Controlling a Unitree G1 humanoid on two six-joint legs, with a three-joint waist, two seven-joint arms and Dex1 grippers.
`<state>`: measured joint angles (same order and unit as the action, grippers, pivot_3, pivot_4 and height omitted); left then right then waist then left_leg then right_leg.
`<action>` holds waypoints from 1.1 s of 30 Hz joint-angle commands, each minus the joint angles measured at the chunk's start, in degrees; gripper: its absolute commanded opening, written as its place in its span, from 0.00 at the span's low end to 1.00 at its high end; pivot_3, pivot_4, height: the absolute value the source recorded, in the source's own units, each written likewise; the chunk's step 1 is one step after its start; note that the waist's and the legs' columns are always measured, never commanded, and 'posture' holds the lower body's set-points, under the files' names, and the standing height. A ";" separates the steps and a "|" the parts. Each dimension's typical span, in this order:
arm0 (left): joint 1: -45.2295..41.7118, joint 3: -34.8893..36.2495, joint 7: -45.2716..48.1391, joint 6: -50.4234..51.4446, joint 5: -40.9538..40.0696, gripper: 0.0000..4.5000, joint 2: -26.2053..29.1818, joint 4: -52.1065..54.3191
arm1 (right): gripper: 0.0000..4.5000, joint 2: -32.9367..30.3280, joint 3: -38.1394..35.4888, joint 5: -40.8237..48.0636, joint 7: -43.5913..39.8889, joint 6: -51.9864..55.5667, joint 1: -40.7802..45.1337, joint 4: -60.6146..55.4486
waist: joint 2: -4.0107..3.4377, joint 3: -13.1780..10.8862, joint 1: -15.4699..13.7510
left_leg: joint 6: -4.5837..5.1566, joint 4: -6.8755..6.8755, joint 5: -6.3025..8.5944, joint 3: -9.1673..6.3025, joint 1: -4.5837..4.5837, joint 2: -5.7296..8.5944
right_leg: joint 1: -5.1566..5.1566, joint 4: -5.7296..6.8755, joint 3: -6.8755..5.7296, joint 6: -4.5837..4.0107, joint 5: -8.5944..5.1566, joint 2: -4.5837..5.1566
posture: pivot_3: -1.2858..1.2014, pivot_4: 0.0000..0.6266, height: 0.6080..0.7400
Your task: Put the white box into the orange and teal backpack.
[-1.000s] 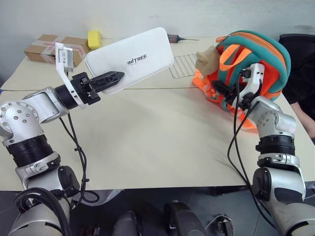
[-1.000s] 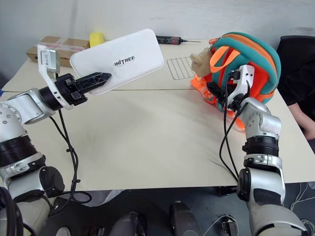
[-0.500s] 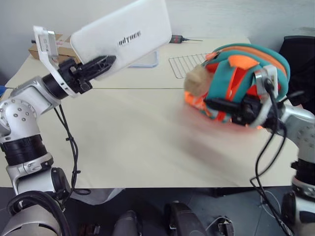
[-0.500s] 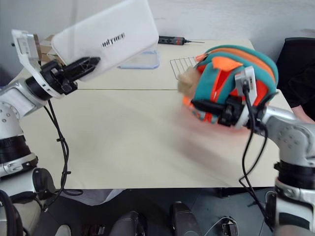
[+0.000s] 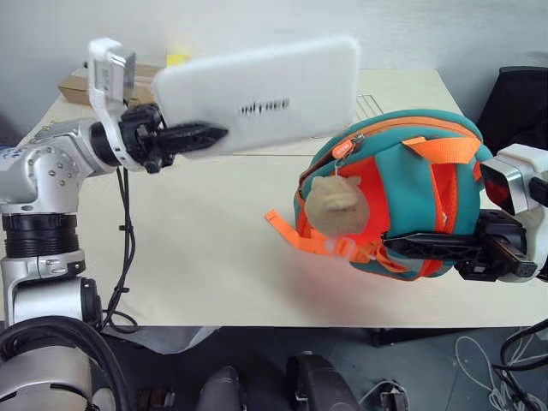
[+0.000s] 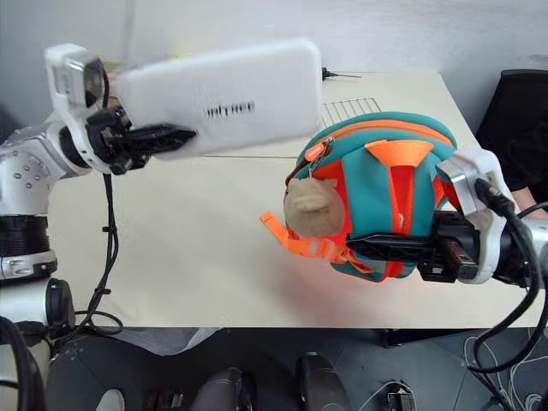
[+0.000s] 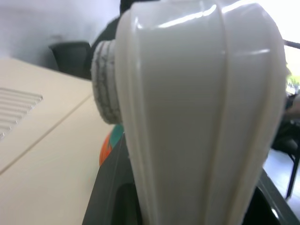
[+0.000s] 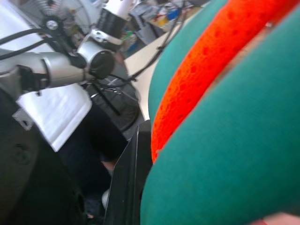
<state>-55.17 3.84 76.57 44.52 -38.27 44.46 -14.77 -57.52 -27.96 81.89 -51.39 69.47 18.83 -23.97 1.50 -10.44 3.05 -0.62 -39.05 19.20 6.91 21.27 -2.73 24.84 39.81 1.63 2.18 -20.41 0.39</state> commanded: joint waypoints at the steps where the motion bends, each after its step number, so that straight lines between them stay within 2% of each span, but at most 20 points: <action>1: -0.12 -2.96 4.74 -6.65 4.67 0.30 1.71 -1.02 | 0.00 -0.51 -1.71 0.71 -0.03 -2.34 -0.77 -0.24 | 0.00 0.00 -0.10 | 0.00 -0.01 0.00 -0.01 0.00 0.00 | -0.01 0.00 -0.01 0.00 0.00 0.00 | 0.52 0.24 1.00; 5: -1.93 -6.22 3.66 -16.19 11.28 0.30 -1.35 -4.93 | 0.00 -0.43 -1.04 -0.08 -0.47 -3.70 -2.28 -1.35 | 0.00 0.00 -0.62 | 0.06 -0.07 0.03 -0.02 -0.04 0.02 | -0.09 0.00 -0.01 0.00 0.00 0.02 | 0.52 0.24 1.00; 10: -5.21 -8.51 4.34 -21.50 14.62 0.30 -6.85 -7.66 | 0.00 -0.81 0.87 -1.46 -2.43 -5.07 -2.85 -2.48 | 0.01 0.00 -1.62 | 0.16 -0.15 0.09 -0.05 0.01 0.03 | -0.16 -0.08 -0.01 0.01 0.01 0.03 | 0.52 0.24 1.00; 18: -9.09 -16.81 2.48 -26.45 21.78 0.30 -20.96 -11.43 | 0.00 2.25 9.39 -8.23 -1.08 -9.43 2.09 -1.83 | 0.02 0.00 -1.46 | 0.22 -0.17 0.12 -0.08 0.01 0.07 | -0.20 -0.13 -0.01 0.05 0.03 0.04 | 0.52 0.24 1.00; 24: -13.36 -18.41 -8.31 -30.57 27.65 0.30 -35.24 -22.58 | 0.00 7.76 14.52 -14.21 4.67 -12.50 4.81 -1.27 | 0.02 0.00 -1.37 | 0.21 -0.13 0.11 -0.08 -0.03 0.05 | -0.17 -0.08 0.06 0.05 0.03 -0.04 | 0.52 0.24 1.00; 28: -12.63 -16.69 -12.83 -33.22 28.86 0.30 -38.12 -22.08 | 0.00 9.77 15.26 -15.77 7.22 -12.88 4.85 -1.27 | 0.02 0.00 -1.27 | 0.20 -0.07 0.11 -0.08 -0.02 0.06 | -0.10 -0.07 0.12 0.05 0.03 -0.04 | 0.52 0.24 1.00; 29: -12.39 -15.47 -13.55 -32.27 28.38 0.46 -37.32 -21.02 | 0.00 9.99 15.16 -15.77 7.45 -12.82 4.66 -1.41 | 0.02 0.00 -1.27 | 0.19 -0.07 0.11 -0.08 -0.02 0.05 | -0.07 -0.03 0.14 0.05 0.03 -0.04 | 0.52 0.24 1.00; 33: -9.64 -9.27 -13.43 -23.73 23.93 0.70 -30.09 -12.75 | 0.00 10.35 14.48 -15.57 8.12 -12.66 3.25 -2.49 | 0.02 0.00 -0.79 | 0.13 -0.07 0.07 -0.07 -0.08 0.03 | -0.06 0.08 0.17 0.05 0.03 -0.07 | 0.52 0.24 1.00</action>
<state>-64.77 -9.75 63.15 17.71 -11.26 11.63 -32.61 -47.29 -12.52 65.76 -43.58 57.41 22.54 -24.73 1.52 -10.44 2.26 -0.49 -39.10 19.27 6.83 21.17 -2.73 24.78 39.90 1.83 2.23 -20.38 0.29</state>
